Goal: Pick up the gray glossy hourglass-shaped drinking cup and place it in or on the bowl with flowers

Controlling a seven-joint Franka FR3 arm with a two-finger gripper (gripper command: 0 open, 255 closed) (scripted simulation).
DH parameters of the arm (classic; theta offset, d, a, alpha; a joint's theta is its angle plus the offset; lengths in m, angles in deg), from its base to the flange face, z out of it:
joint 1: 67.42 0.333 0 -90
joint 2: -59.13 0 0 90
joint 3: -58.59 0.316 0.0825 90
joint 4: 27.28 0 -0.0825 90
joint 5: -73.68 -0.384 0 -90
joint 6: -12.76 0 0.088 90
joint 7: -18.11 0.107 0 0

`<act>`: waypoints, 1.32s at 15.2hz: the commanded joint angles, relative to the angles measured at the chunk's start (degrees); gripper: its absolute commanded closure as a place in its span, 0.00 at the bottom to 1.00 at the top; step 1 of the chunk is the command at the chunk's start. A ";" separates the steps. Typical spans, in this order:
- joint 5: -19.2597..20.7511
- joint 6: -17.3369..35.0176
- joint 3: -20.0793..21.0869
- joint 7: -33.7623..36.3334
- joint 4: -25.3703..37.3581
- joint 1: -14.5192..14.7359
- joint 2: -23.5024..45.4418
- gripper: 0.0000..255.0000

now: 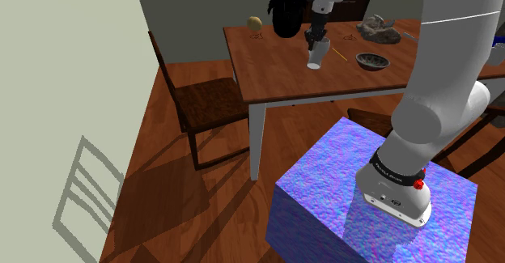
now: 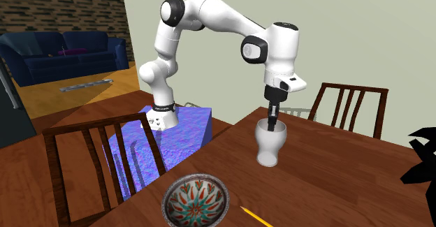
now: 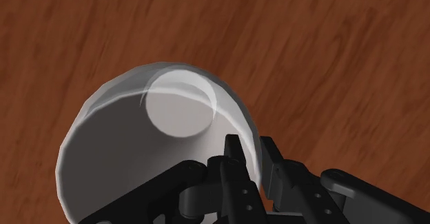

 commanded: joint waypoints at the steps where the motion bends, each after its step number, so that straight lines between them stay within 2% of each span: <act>1: 0.15 -0.65 -0.07 0.13 0.28 0.01 -0.20 1.00; 20: 2.02 -13.73 -0.90 1.85 10.31 -0.08 -3.57 1.00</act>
